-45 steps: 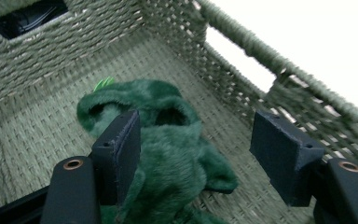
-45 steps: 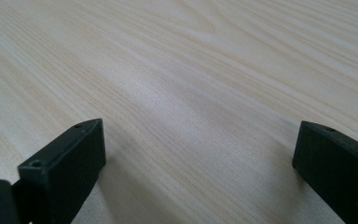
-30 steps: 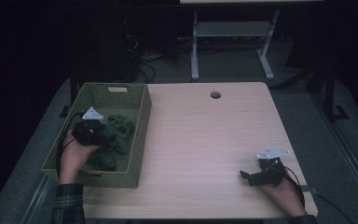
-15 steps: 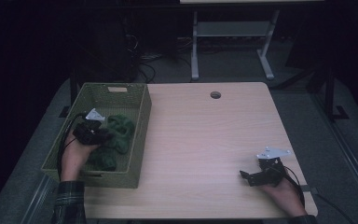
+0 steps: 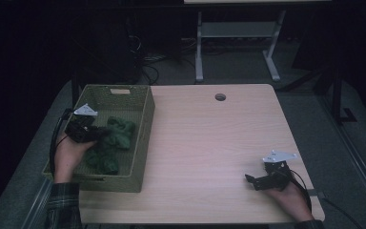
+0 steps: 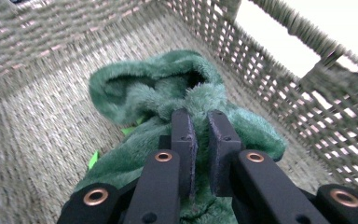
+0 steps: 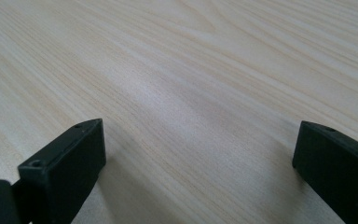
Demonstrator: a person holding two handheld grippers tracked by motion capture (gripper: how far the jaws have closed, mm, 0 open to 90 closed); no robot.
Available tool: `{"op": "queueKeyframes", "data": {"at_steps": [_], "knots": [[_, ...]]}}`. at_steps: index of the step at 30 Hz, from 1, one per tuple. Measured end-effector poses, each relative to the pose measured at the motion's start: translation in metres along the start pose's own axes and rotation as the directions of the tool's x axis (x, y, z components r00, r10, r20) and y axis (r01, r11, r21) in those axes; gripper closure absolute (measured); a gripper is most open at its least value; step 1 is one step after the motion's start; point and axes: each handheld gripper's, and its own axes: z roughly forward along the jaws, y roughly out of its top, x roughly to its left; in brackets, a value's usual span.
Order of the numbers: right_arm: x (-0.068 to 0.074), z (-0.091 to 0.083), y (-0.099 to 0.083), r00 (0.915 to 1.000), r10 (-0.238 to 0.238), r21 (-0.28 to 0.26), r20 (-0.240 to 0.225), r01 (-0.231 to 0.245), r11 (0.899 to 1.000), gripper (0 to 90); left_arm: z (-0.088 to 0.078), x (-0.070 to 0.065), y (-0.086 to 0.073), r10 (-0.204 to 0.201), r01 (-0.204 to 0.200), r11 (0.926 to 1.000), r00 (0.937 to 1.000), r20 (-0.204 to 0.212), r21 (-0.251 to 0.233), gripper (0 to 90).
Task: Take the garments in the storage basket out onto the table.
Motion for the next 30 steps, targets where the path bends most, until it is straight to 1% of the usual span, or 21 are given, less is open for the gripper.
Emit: {"op": "queueKeyframes", "data": {"at_steps": [4, 5, 6, 8, 9, 12, 13, 14, 17, 20, 26, 29, 30], "knots": [[0.000, 0.000, 0.000, 1.0000, 0.000, 0.000, 0.000, 0.000, 1.000, 2.1, -0.011, 0.000, 0.008, -0.001, 0.001, 0.9999, 1.0000, -0.001, -0.013, 82.8], [0.000, 0.000, 0.000, 1.0000, 0.000, 0.000, 0.000, 0.000, 1.000, 2.1, -0.011, 0.000, 0.008, -0.001, 0.001, 0.9999, 1.0000, -0.001, -0.013, 82.8], [0.000, 0.000, 0.000, 1.0000, 0.000, 0.000, 0.000, 0.000, 1.000, 2.1, -0.016, 0.000, 0.012, -0.007, 0.007, 0.9996, 1.0000, 0.005, -0.026, 82.9], [0.000, 0.000, 0.000, 1.0000, 0.000, 0.000, 0.000, 0.000, 1.000, 2.1, -0.019, 0.000, 0.014, -0.003, 0.004, 0.9996, 1.0000, 0.006, -0.028, 83.0], [0.000, 0.000, 0.000, 1.0000, 0.000, 0.000, 0.000, 0.000, 1.000, 2.1, -0.025, 0.000, 0.018, -0.010, 0.010, 0.9992, 0.9999, 0.010, -0.038, 83.1], [0.000, 0.000, 0.000, 1.0000, -0.002, -0.001, 0.000, 0.002, 1.000, 2.0, -0.033, 0.000, 0.025, -0.011, 0.011, 0.9986, 0.9999, 0.010, -0.052, 83.1], [0.000, 0.000, 0.000, 1.0000, -0.002, -0.001, 0.000, 0.002, 1.000, 2.0, -0.033, 0.000, 0.025, -0.011, 0.011, 0.9986, 0.9999, 0.010, -0.052, 83.1], [0.000, 0.000, 0.000, 1.0000, 0.000, 0.000, 0.000, 0.000, 1.000, 2.1, -0.039, 0.000, 0.029, -0.015, 0.015, 0.9981, 0.9998, 0.012, -0.060, 83.2], [0.000, 0.000, 0.000, 1.0000, 0.000, 0.000, 0.000, 0.000, 1.000, 2.1, -0.042, 0.000, 0.033, -0.017, 0.018, 0.9977, 0.9997, 0.019, -0.065, 83.3], [0.000, 0.000, 0.000, 1.0000, 0.001, 0.000, 0.001, -0.001, 1.000, 2.1, -0.049, -0.001, 0.039, -0.010, 0.012, 0.9973, 0.9996, 0.027, -0.072, 83.3], [0.000, 0.000, 0.000, 1.0000, 0.003, 0.001, 0.001, -0.003, 1.000, 2.1, -0.061, -0.001, 0.049, -0.030, 0.038, 0.9915, 0.9975, 0.063, -0.124, 83.4], [0.000, 0.000, 0.000, 1.0000, 0.002, 0.001, 0.001, -0.002, 1.000, 2.1, -0.066, -0.001, 0.053, -0.029, 0.039, 0.9896, 0.9969, 0.073, -0.138, 83.5], [0.000, 0.000, 0.000, 1.0000, 0.001, 0.000, 0.001, -0.001, 1.000, 2.1, -0.070, -0.001, 0.056, -0.031, 0.043, 0.9869, 0.9964, 0.078, -0.155, 83.4]]}}
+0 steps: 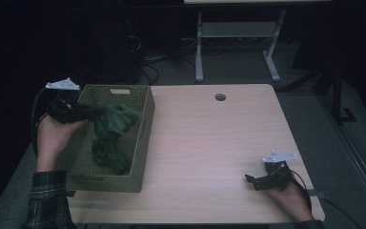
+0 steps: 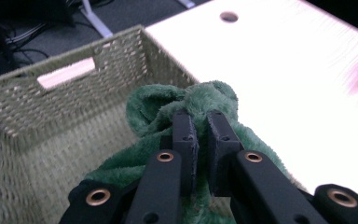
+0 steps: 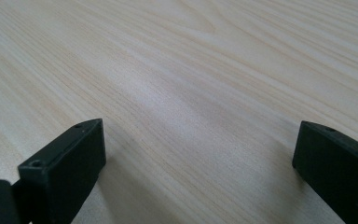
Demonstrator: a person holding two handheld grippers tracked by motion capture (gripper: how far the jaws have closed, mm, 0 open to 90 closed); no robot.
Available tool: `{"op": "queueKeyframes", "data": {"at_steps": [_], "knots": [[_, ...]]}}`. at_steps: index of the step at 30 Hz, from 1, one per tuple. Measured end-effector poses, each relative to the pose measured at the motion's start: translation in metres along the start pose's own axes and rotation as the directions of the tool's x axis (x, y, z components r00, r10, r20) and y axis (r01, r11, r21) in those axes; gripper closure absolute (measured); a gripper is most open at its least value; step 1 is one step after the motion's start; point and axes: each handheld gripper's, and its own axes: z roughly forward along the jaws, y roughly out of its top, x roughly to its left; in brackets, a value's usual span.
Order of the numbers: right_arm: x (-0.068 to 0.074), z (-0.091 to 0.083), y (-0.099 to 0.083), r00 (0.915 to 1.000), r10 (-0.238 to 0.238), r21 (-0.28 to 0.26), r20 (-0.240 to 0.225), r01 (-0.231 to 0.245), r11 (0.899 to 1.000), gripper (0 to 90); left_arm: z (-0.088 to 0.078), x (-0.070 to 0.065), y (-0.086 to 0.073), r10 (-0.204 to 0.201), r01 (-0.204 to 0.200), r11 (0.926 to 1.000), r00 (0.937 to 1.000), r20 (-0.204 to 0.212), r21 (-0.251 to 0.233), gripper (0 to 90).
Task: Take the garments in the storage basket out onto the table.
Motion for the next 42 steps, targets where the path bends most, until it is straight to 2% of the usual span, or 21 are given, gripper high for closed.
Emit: {"op": "queueKeyframes", "data": {"at_steps": [5, 15, 20, 29, 33, 37, 42], "knots": [[0.000, 0.000, 0.000, 1.0000, 0.000, -0.001, -0.001, 0.000, 1.000, 2.1, -0.009, -0.003, 0.012, 0.000, 0.000, 0.9992, 1.0000, 0.005, -0.041, 83.4], [0.000, 0.000, 0.000, 1.0000, -0.001, -0.001, -0.001, 0.001, 1.000, 2.1, -0.025, -0.012, 0.038, 0.029, -0.029, 0.9965, 0.9996, 0.003, -0.079, 83.5], [0.000, 0.000, 0.000, 1.0000, -0.001, 0.000, -0.001, 0.001, 1.000, 2.1, -0.034, -0.019, 0.056, 0.049, -0.047, 0.9925, 0.9988, 0.009, -0.113, 83.5], [0.000, 0.000, 0.000, 1.0000, 0.000, 0.001, -0.001, 0.000, 1.000, 2.1, -0.041, -0.031, 0.079, 0.086, -0.082, 0.9864, 0.9961, 0.020, -0.142, 83.7], [0.000, 0.000, 0.000, 1.0000, 0.001, 0.001, -0.001, -0.001, 1.000, 2.1, -0.046, -0.039, 0.097, 0.110, -0.103, 0.9805, 0.9934, 0.032, -0.167, 83.8], [0.000, 0.000, 0.000, 1.0000, -0.001, 0.000, -0.001, 0.001, 1.000, 2.1, -0.045, -0.046, 0.104, 0.123, -0.113, 0.9766, 0.9912, 0.048, -0.183, 83.8], [0.000, 0.000, 0.000, 1.0000, 0.000, 0.001, 0.000, 0.000, 1.000, 2.1, -0.027, -0.059, 0.108, 0.143, -0.127, 0.9759, 0.9864, 0.080, -0.177, 83.8]]}}
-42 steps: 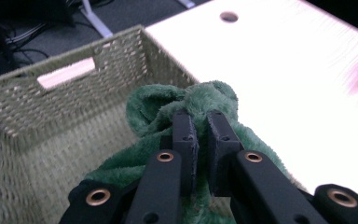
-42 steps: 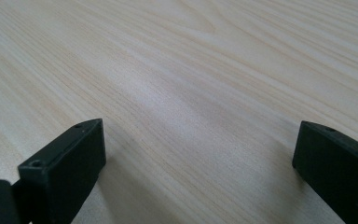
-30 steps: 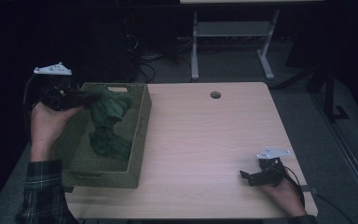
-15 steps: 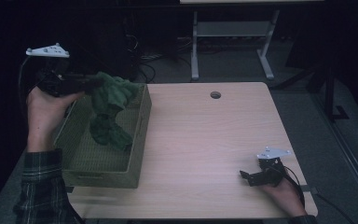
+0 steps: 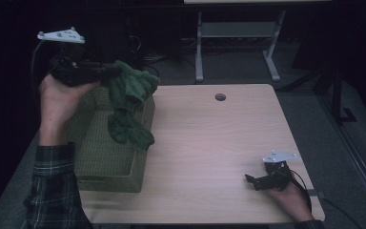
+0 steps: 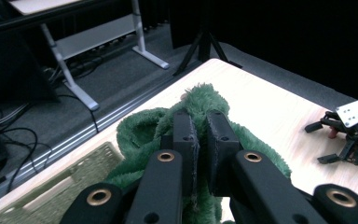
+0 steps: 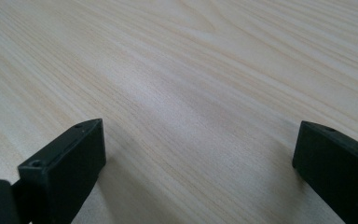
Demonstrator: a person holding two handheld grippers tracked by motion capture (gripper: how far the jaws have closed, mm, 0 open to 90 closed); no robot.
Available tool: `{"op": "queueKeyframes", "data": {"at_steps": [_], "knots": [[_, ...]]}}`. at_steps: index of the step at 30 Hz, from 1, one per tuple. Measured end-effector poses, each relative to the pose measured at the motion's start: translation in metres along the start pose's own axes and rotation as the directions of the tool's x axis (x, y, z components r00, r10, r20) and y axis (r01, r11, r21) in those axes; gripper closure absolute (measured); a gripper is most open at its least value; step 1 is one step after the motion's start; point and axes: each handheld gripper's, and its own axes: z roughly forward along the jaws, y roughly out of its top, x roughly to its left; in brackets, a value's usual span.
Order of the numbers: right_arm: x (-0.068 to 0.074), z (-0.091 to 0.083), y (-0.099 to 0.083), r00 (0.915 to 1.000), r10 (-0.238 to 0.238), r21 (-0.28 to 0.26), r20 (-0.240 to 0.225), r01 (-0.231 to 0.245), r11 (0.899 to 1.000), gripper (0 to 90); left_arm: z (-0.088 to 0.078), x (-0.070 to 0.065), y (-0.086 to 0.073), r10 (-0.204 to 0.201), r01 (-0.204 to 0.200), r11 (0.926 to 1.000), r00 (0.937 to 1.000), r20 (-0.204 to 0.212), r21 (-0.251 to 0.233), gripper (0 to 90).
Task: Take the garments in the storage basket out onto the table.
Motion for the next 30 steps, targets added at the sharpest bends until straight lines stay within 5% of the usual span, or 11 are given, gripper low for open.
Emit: {"op": "queueKeyframes", "data": {"at_steps": [15, 30], "knots": [[0.000, 0.000, 0.000, 1.0000, 0.002, 0.001, 0.000, -0.002, 1.000, 2.1, 0.048, -0.029, -0.001, 0.019, -0.019, 0.9998, 0.9967, 0.078, 0.006, 83.8], [0.000, 0.000, 0.000, 1.0000, 0.003, 0.001, 0.000, -0.003, 1.000, 2.1, 0.090, -0.073, -0.004, 0.053, -0.057, 0.9982, 0.9872, 0.150, 0.019, 83.8]]}}
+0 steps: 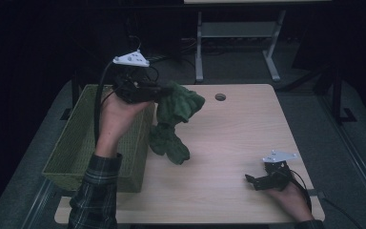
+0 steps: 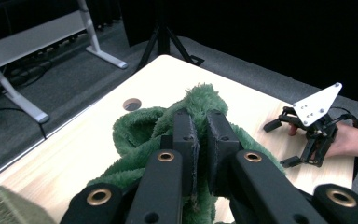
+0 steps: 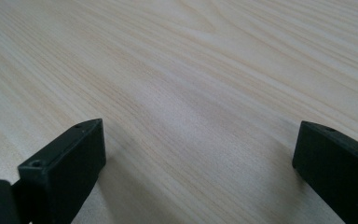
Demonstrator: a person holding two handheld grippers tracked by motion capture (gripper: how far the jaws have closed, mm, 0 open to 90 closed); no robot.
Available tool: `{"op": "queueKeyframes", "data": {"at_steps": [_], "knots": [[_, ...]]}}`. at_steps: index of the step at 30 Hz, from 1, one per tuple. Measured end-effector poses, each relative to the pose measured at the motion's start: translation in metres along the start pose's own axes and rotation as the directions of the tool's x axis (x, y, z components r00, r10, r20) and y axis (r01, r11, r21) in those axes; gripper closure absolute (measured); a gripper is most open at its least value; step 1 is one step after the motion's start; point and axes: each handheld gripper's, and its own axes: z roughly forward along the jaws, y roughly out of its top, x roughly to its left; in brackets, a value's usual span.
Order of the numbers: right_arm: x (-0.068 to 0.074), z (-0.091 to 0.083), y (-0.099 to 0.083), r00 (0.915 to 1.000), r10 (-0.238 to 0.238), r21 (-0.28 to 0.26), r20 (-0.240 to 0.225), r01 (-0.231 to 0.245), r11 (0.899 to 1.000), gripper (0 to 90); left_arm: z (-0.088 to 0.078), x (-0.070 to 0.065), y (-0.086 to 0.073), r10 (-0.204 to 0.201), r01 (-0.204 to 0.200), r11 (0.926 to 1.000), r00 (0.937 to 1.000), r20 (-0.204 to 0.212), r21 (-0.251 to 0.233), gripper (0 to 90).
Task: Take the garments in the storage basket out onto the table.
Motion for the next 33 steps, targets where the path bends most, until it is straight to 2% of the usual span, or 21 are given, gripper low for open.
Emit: {"op": "queueKeyframes", "data": {"at_steps": [14, 20, 28, 29, 30, 32, 33], "knots": [[0.000, 0.000, 0.000, 1.0000, 0.000, -0.001, -0.001, 0.000, 1.000, 2.1, 0.041, -0.030, -0.008, -0.004, 0.005, 1.0000, 0.9966, 0.082, -0.008, 83.8], [0.000, 0.000, 0.000, 1.0000, -0.001, -0.001, -0.001, 0.001, 1.000, 2.1, 0.057, -0.039, -0.014, -0.018, 0.019, 0.9998, 0.9947, 0.101, -0.005, 83.8], [0.000, 0.000, 0.000, 1.0000, 0.000, -0.001, -0.001, 0.000, 1.000, 2.1, 0.096, -0.052, -0.035, -0.040, 0.035, 0.9986, 0.9900, 0.135, 0.040, 83.7], [0.000, 0.000, 0.000, 1.0000, 0.000, -0.001, -0.001, 0.000, 1.000, 2.1, 0.096, -0.052, -0.035, -0.040, 0.035, 0.9986, 0.9900, 0.135, 0.040, 83.7], [0.000, 0.000, 0.000, 1.0000, 0.000, -0.001, -0.001, 0.000, 1.000, 2.0, 0.107, -0.053, -0.042, -0.051, 0.043, 0.9975, 0.9878, 0.147, 0.055, 83.7], [0.000, 0.000, 0.000, 1.0000, -0.001, -0.002, -0.001, 0.001, 1.000, 2.1, 0.118, -0.053, -0.049, -0.066, 0.056, 0.9962, 0.9858, 0.154, 0.067, 83.7], [0.000, 0.000, 0.000, 1.0000, -0.001, -0.002, -0.001, 0.001, 1.000, 2.1, 0.118, -0.053, -0.049, -0.066, 0.056, 0.9962, 0.9858, 0.154, 0.067, 83.7]]}}
